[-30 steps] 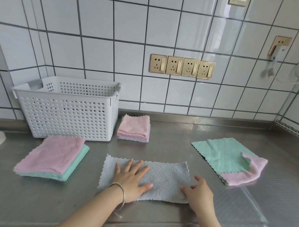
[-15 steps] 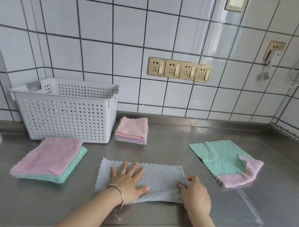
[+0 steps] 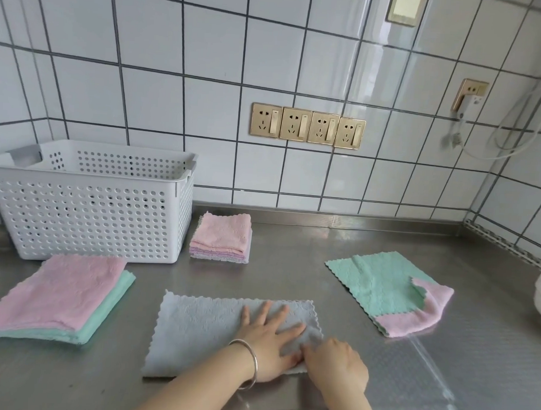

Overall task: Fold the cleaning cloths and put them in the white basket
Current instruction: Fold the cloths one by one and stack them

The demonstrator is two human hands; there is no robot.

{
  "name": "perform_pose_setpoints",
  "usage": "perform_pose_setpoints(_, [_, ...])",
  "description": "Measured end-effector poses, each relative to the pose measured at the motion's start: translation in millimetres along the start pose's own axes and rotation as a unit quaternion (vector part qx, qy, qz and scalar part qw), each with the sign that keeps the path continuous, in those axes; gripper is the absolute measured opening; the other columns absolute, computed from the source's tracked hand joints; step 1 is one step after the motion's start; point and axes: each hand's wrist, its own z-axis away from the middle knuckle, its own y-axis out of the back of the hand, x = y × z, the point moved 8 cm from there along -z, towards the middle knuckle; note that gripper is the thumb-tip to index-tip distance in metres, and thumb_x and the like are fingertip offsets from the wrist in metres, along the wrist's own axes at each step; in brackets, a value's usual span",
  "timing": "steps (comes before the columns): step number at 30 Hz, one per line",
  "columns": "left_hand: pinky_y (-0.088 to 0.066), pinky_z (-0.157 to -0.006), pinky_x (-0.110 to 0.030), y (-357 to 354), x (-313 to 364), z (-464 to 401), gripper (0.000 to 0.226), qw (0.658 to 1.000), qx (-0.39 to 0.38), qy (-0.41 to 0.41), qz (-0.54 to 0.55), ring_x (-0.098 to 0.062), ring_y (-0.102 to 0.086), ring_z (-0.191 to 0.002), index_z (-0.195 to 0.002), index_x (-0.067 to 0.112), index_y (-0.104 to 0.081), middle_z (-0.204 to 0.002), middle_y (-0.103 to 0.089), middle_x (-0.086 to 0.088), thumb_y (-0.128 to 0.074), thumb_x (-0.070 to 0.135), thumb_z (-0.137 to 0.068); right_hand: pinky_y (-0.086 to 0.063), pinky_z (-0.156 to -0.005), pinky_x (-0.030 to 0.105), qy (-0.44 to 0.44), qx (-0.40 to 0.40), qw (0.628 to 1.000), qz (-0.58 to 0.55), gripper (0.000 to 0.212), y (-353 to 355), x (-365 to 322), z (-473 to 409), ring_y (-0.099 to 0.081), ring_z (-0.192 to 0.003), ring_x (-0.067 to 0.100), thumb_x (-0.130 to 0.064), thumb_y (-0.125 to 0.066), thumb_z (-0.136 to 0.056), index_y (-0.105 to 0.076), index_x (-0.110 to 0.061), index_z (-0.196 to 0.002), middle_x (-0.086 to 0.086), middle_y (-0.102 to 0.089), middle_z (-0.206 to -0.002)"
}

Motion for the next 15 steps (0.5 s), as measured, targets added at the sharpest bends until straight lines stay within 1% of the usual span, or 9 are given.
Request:
perform_pose_setpoints(3, [0.014,-0.112,-0.060,-2.4,-4.5,-4.1,0.073,1.000,-0.007,0.028,0.001,-0.028,0.021,-0.144,-0.145,0.041,0.002,-0.158,0.016,0.003,-0.019,0.071,-0.082,-0.045,-0.090,0.030,-0.017,-0.013,0.998,-0.059,0.045,1.2,3.0,0.9,-0.056,-0.114,0.026,-0.040,-0.043,-0.084,-0.063,-0.014,-0.115,0.006,-0.062,-0.123])
perform_pose_setpoints(6, [0.013,-0.115,-0.056,1.0,-10.6,-8.9,0.076,0.997,-0.014,0.054,0.043,-0.021,0.018,-0.145,-0.148,0.030,-0.001,-0.158,0.014,0.004,-0.020,0.068,-0.085,-0.045,-0.080,0.029,-0.015,-0.002,0.991,-0.130,0.036,4.5,2.4,4.8,-0.061,-0.106,0.028,-0.040,-0.049,-0.083,-0.066,-0.014,-0.101,0.008,-0.066,-0.114])
perform_pose_setpoints(8, [0.007,-0.118,-0.050,9.5,-16.0,-11.3,0.071,0.991,-0.007,0.078,0.113,-0.018,0.010,-0.147,-0.149,0.024,-0.012,-0.159,0.005,0.004,-0.022,0.062,-0.089,-0.044,-0.076,0.028,0.020,0.034,0.987,-0.156,0.025,9.6,-4.0,7.2,-0.061,-0.102,0.026,-0.035,-0.053,-0.083,-0.063,-0.016,-0.096,0.006,-0.067,-0.109])
perform_pose_setpoints(10, [-0.009,-0.119,-0.037,27.5,-18.9,-8.7,0.064,0.968,0.058,0.095,0.227,-0.019,-0.011,-0.146,-0.144,0.019,-0.032,-0.158,-0.018,-0.001,-0.032,0.055,-0.091,-0.046,-0.073,0.030,0.061,0.086,0.978,-0.180,0.003,18.8,-13.9,11.2,-0.059,-0.087,0.026,-0.023,-0.055,-0.082,-0.052,-0.024,-0.081,0.004,-0.065,-0.097])
perform_pose_setpoints(11, [-0.020,-0.115,-0.030,41.0,-22.2,-2.1,0.059,0.942,0.115,0.106,0.296,-0.018,-0.027,-0.141,-0.139,0.017,-0.042,-0.151,-0.034,-0.004,-0.041,0.051,-0.090,-0.046,-0.067,0.033,0.084,0.123,0.971,-0.185,0.017,23.5,-22.1,15.4,-0.054,-0.075,0.026,-0.017,-0.055,-0.081,-0.043,-0.026,-0.072,0.002,-0.061,-0.089])
perform_pose_setpoints(12, [-0.031,-0.106,-0.023,52.6,-28.1,4.9,0.051,0.911,0.173,0.121,0.355,-0.016,-0.043,-0.131,-0.131,0.018,-0.051,-0.140,-0.049,-0.003,-0.050,0.046,-0.088,-0.042,-0.056,0.034,0.113,0.172,0.961,-0.184,0.026,29.5,-32.5,21.9,-0.048,-0.066,0.025,-0.012,-0.057,-0.078,-0.037,-0.026,-0.068,-0.001,-0.055,-0.081])
perform_pose_setpoints(13, [-0.038,-0.093,-0.019,63.7,-33.4,14.7,0.039,0.881,0.221,0.129,0.397,-0.013,-0.055,-0.117,-0.119,0.021,-0.058,-0.124,-0.061,0.001,-0.057,0.041,-0.085,-0.033,-0.044,0.029,0.142,0.224,0.945,-0.190,0.029,36.5,-42.4,31.3,-0.045,-0.058,0.024,-0.007,-0.059,-0.074,-0.037,-0.025,-0.066,-0.003,-0.050,-0.074])
perform_pose_setpoints(14, [-0.039,-0.081,-0.018,70.8,-39.9,21.9,0.023,0.861,0.256,0.137,0.418,-0.011,-0.060,-0.104,-0.104,0.026,-0.060,-0.106,-0.067,0.006,-0.060,0.035,-0.083,-0.020,-0.037,0.019,0.177,0.257,0.929,-0.196,0.029,39.2,-54.1,39.0,-0.044,-0.050,0.025,-0.004,-0.061,-0.066,-0.040,-0.023,-0.064,-0.003,-0.048,-0.068])
perform_pose_setpoints(15, [-0.040,-0.074,-0.018,78.2,-44.6,30.9,0.008,0.853,0.280,0.141,0.417,-0.012,-0.063,-0.096,-0.088,0.031,-0.057,-0.090,-0.066,0.010,-0.061,0.029,-0.082,-0.008,-0.039,0.011,0.206,0.272,0.919,-0.196,0.025,41.6,-66.8,46.2,-0.046,-0.043,0.024,-0.003,-0.062,-0.058,-0.044,-0.021,-0.062,-0.003,-0.050,-0.062])
